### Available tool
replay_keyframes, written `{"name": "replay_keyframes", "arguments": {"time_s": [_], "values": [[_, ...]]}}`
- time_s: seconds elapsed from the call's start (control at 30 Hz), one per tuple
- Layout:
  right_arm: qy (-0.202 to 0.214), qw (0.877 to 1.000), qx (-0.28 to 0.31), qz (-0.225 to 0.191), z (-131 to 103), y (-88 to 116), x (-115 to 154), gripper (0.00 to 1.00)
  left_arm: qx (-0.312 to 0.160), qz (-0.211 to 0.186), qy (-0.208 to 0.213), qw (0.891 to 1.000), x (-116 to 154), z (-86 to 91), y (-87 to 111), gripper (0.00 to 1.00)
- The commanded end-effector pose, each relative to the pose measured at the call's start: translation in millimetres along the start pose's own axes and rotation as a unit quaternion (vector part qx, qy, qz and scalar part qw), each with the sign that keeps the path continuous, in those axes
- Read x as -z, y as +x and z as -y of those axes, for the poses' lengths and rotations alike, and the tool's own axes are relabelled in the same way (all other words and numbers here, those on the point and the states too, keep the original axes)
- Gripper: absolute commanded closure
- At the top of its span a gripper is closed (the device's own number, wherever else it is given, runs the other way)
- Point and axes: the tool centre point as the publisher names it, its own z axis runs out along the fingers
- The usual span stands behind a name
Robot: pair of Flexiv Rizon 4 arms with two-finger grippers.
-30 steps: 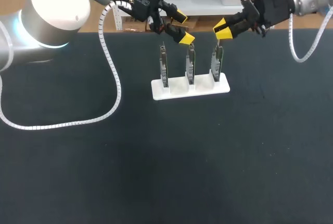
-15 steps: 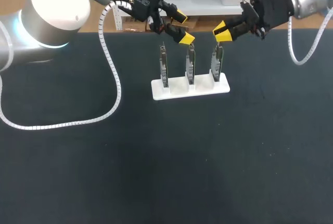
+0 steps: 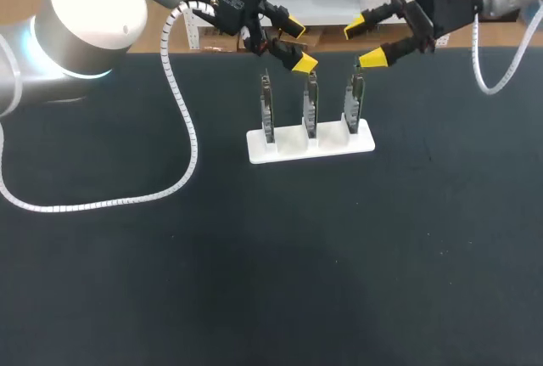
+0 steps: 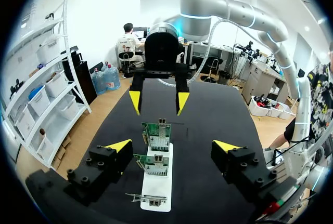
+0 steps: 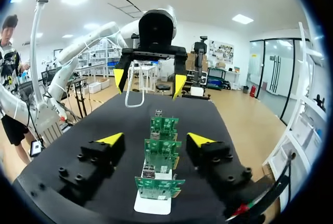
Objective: Pick up the optical module with the left hand, and insert it into the network port with the right hand.
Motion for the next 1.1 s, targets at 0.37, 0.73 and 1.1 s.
{"name": "replay_keyframes", "arguments": {"time_s": [0.37, 0.73, 1.1], "values": [[-0.011, 1.0, 0.008, -0.012, 8, -4, 1, 1.0, 0.001, -0.003, 0.0, 1.0, 0, -0.1, -0.8, 0.0], [-0.011, 1.0, 0.008, -0.012, 8, -4, 1, 1.0, 0.001, -0.003, 0.0, 1.0, 0, -0.1, -0.8, 0.0], [-0.007, 1.0, -0.007, 0.001, 0, 9, -7, 1.0, 0.001, -0.003, 0.0, 1.0, 0, -0.1, -0.8, 0.0]]}}
